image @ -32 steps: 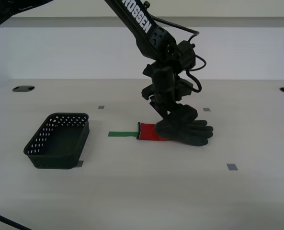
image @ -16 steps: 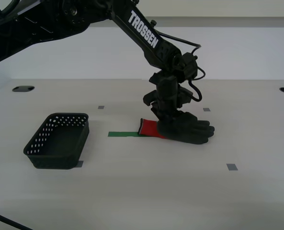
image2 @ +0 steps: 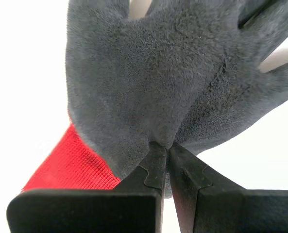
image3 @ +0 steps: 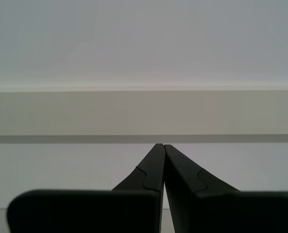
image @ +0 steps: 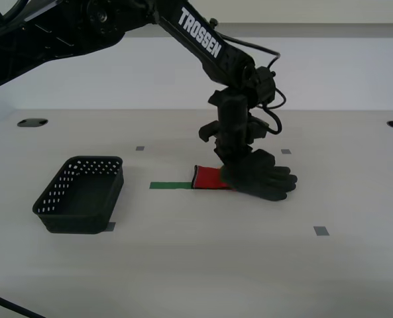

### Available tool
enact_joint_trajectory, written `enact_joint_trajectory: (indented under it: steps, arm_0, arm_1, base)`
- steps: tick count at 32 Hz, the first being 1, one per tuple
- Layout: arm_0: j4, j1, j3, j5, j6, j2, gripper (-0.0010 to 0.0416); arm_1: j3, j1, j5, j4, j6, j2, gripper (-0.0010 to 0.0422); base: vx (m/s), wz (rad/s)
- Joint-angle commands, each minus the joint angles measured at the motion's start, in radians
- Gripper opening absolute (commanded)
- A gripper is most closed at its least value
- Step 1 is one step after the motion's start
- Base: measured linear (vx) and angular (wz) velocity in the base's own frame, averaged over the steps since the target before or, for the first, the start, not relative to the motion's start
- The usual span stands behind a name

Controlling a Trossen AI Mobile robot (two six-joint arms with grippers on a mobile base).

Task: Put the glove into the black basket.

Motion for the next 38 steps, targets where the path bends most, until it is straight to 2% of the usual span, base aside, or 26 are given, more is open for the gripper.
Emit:
enact_joint_trajectory:
  steps: [1,4,11,18,22,30,34,38]
  arm_0:
    - [0.002,0.000,0.001,0.001,0.000,0.000,0.0001]
    - [0.003,0.000,0.001,0.000,0.000,0.000,0.0001]
    - [-0.011,0.000,0.001,0.000,0.000,0.000,0.0001]
    - [-0.014,0.000,0.001,0.000,0.000,0.000,0.0001]
    - [-0.019,0.000,0.001,0.000,0.000,0.000,0.0001]
    - [-0.034,0.000,0.001,0.000,0.000,0.000,0.0001]
    - [-0.035,0.000,0.001,0.000,0.000,0.000,0.0001]
    - [-0.037,0.000,0.001,0.001,0.000,0.000,0.0001]
  arm_1:
    - [0.076,0.000,0.005,-0.072,0.001,0.001,-0.0001]
    - [0.149,0.002,0.006,-0.137,0.018,-0.032,-0.0001]
    - [0.141,0.005,0.035,-0.250,0.035,-0.151,-0.0001]
    - [0.141,0.008,0.035,-0.336,0.035,-0.274,-0.0001]
    - [0.141,0.017,0.038,-0.440,0.039,-0.377,-0.0001]
    - [0.139,0.032,0.046,-0.606,0.064,-0.429,-0.0001]
    - [0.105,0.043,0.067,-0.605,0.073,-0.465,-0.0001]
    - [0.004,0.067,0.071,-0.589,0.084,-0.550,-0.0001]
  base:
    - [0.000,0.000]
    - [0.000,0.000]
    - [0.000,0.000]
    - [0.000,0.000]
    - [0.000,0.000]
    - [0.000,0.000]
    - [0.000,0.000]
    - [0.000,0.000]
